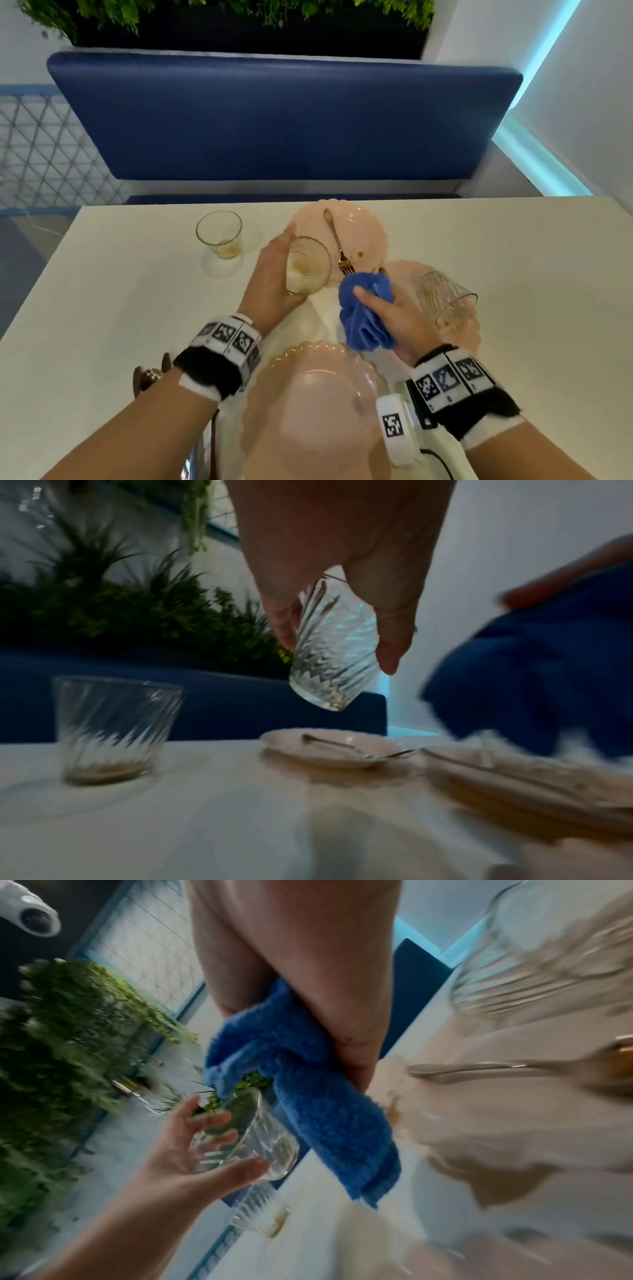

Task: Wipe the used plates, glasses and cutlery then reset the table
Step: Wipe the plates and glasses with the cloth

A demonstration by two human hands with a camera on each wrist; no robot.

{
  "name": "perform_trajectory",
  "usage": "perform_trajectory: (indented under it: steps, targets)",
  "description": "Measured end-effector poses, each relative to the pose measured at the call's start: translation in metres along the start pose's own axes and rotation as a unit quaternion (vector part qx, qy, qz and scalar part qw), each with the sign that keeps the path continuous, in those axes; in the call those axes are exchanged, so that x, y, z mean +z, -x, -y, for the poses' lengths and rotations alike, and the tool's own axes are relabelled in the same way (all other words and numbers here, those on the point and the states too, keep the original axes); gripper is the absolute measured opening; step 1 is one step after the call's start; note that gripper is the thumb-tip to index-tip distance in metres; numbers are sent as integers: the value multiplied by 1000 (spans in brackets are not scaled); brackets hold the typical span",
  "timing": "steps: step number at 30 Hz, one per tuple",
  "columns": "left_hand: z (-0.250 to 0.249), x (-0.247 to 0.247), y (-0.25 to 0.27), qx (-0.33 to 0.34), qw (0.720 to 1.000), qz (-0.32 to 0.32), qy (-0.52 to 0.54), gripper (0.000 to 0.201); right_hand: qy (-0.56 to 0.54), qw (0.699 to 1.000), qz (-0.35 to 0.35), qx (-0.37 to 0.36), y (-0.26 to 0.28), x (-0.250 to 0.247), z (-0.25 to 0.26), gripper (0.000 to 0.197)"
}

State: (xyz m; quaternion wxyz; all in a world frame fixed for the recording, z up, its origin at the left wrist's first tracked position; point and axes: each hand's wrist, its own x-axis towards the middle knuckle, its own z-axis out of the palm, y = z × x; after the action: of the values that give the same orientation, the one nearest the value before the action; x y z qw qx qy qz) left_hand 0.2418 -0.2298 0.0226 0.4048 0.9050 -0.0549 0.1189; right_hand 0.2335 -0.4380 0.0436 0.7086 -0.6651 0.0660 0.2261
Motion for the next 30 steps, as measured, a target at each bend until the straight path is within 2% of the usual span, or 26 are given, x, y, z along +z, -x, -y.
perform_trajectory:
  steps: [1,2,3,4,6,8,9,10,11,12,14,15,16,18,19,20,21,22,23,24,25,26,27,28,29,30]
  targets:
    - [-8,0,9,47,999,15,-8,112,-7,999,33,-19,-3,6,7,27]
    - [-16,0,16,86,996,21,-13,109,4,998,44,-37,-4,14,14,24]
    - [-22,0,21,107,994,21,-17,106,17,998,37,-45,-6,19,18,14]
    - [-28,-3,26,114,993,27,-13,104,48,997,17,-50,-6,23,22,15]
    - [-37,-12,33,78,995,62,31,104,124,989,-13,-78,-5,24,21,37]
    - [-37,-24,39,-40,986,111,119,99,163,980,-23,-108,2,25,24,41]
    - [-36,-29,42,-140,960,126,206,92,161,979,-16,-126,7,23,24,39]
    - [-37,-32,44,-243,910,130,311,80,157,977,-4,-144,13,23,25,38]
    - [-37,-32,46,-332,840,148,404,61,156,974,14,-162,20,24,27,37]
    - [-41,-30,49,-388,772,167,474,48,149,973,36,-174,26,25,26,35]
    - [-45,-16,52,-429,705,175,537,63,138,971,82,-177,31,28,21,29]
    - [-46,-9,52,-431,697,170,548,63,146,969,89,-177,32,28,18,27]
    - [-47,-4,52,-433,700,161,545,60,152,968,84,-182,34,28,15,26]
    - [-50,2,53,-458,684,132,552,56,211,948,5,-238,38,20,11,34]
    - [-50,5,50,-462,665,129,572,55,229,930,-47,-282,42,15,9,39]
    - [-56,7,46,-486,652,107,572,54,241,909,-54,-337,49,12,8,43]
    - [-60,13,45,-494,638,78,586,50,277,878,-22,-390,56,14,6,46]
    - [-70,11,41,-511,576,39,637,46,341,832,29,-437,61,17,3,45]
    - [-70,14,36,-484,608,17,629,42,423,776,71,-462,65,20,-2,42]
    - [-71,20,39,-388,623,6,679,38,504,725,98,-460,66,24,-6,47]
    - [-73,24,40,-422,610,18,670,37,568,701,121,-414,67,27,-5,62]
    - [-79,20,46,-414,686,9,598,40,615,686,137,-365,63,28,-2,74]
    - [-74,21,48,-413,702,17,580,48,653,656,142,-351,65,28,4,74]
    - [-68,21,50,-416,715,11,561,57,656,667,141,-322,57,34,3,60]
    - [-69,21,50,-392,739,-3,548,62,632,719,131,-259,53,37,2,42]
    - [-70,21,50,-379,750,-22,542,62,546,798,131,-217,55,41,9,36]
